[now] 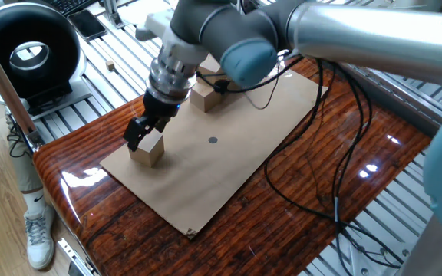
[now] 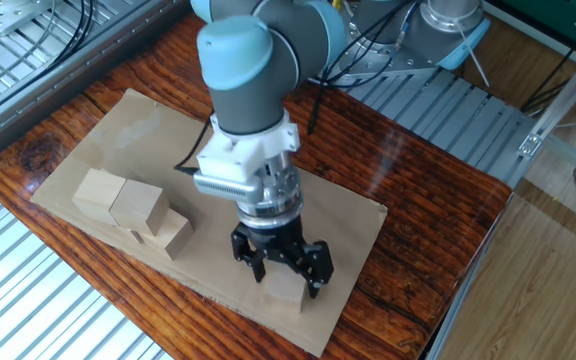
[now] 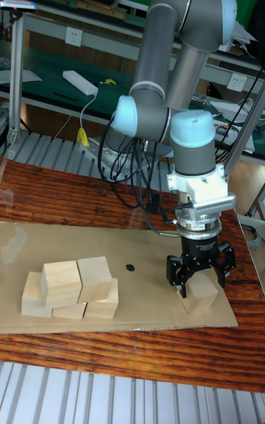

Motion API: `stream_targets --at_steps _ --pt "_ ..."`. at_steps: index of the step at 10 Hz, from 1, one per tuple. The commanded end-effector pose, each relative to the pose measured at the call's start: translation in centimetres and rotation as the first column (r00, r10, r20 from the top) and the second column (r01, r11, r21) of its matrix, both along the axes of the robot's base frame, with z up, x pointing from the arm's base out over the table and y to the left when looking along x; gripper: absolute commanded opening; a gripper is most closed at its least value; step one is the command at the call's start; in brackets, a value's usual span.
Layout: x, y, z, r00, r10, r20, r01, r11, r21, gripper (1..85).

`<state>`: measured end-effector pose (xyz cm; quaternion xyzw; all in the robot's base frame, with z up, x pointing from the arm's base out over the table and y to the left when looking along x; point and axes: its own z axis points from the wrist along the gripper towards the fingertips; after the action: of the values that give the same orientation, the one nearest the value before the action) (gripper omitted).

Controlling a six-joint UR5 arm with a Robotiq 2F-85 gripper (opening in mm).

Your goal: Stack the blocks into a pyramid shape

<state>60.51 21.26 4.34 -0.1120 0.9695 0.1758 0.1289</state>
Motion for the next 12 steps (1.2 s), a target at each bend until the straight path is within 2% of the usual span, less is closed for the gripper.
stream_targets --at_steps 1,2,3,4,5,6,7,8,9,11,12 --pt "1.1 -0.3 -1.6 0.999 0.015 0.035 -0.014 1.000 -0.025 85.0" --pt "1.3 -0.9 -2.0 0.998 0.034 0.046 -0.031 0.998 -0.055 82.3" --pt "1.3 -1.3 -2.2 0.998 0.039 0.046 -0.036 0.997 -0.075 69.0" --pt "1.3 -1.9 -2.4 0.998 0.044 0.047 -0.040 0.994 -0.099 51.3" --pt "1.2 -2.5 -2.4 0.998 0.045 0.042 -0.040 0.991 -0.126 39.0" --pt "1.2 -3.0 -2.1 0.999 0.029 0.040 -0.023 0.990 -0.138 25.7" --pt "1.2 -4.5 -1.2 0.999 0.025 0.036 -0.018 0.983 -0.182 6.0" --pt "0.9 -5.8 0.0 0.999 0.019 0.027 -0.013 0.978 -0.210 1.0" --pt "0.7 -7.4 1.5 1.000 0.021 0.013 -0.018 0.974 -0.225 1.0" --pt "0.3 -10.3 4.8 1.000 0.026 -0.016 -0.029 0.976 -0.215 1.0" --pt "0.3 -11.9 6.3 1.000 0.026 -0.014 -0.028 0.978 -0.205 1.0"
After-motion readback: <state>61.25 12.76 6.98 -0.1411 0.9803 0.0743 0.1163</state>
